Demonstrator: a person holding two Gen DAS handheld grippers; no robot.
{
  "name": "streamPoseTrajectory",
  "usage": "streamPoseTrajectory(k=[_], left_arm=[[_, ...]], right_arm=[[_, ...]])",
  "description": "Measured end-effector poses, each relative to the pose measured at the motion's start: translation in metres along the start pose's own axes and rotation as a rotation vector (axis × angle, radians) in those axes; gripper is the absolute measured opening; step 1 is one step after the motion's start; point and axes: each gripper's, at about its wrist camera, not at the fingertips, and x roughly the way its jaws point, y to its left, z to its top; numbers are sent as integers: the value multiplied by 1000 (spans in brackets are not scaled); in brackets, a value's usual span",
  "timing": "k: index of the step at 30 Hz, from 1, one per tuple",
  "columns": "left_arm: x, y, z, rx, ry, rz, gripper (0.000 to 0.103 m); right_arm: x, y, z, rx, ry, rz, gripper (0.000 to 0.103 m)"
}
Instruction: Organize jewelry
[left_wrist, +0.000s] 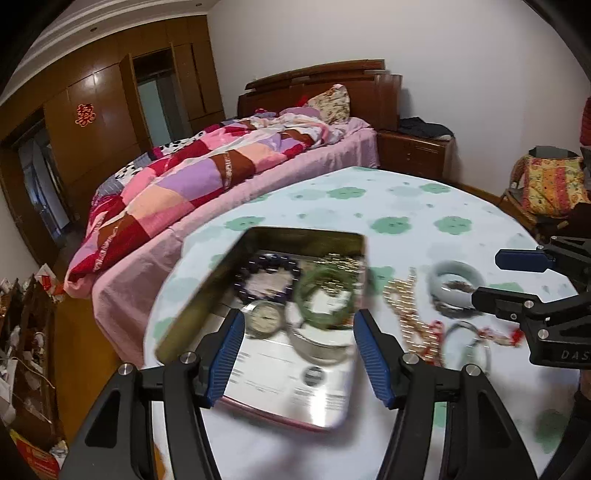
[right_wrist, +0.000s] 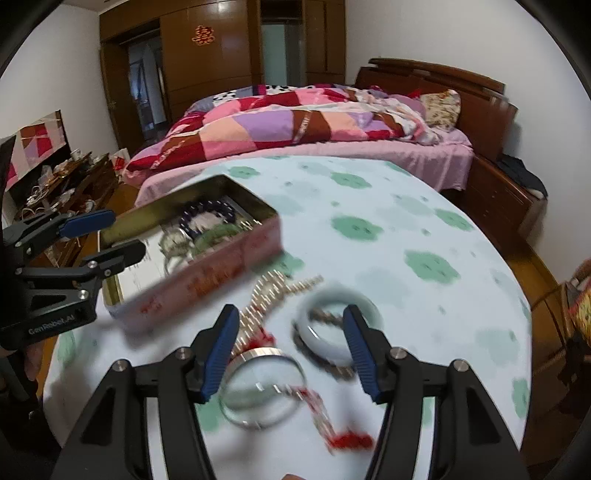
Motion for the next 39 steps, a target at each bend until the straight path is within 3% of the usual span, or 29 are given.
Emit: streamPoseTrajectory(k=[5, 11, 19, 25, 32, 35, 39], left_arm=[[-9, -27, -5, 14, -14, -62, 62], [-7, -52, -11, 37, 2, -88, 62], [1, -65, -20, 20, 30, -160, 62], [5, -76, -27, 40, 53, -191, 61], [9, -81, -31, 55, 79, -204, 61], [8, -84, -32, 70, 80, -200, 61], [12, -86, -33, 81, 98, -212, 40]], right_arm=[[-14, -19, -26, 35, 9, -34, 62], [-15, -34, -54, 89, 40, -61, 62], [-7, -32, -61, 93, 53, -35, 62], [2, -31, -71, 94, 80, -7, 51], [-1, -30, -75, 41, 68, -48, 24], [-3, -33, -76, 40, 65, -49, 20], [-16, -52, -72, 92, 22, -79, 19]])
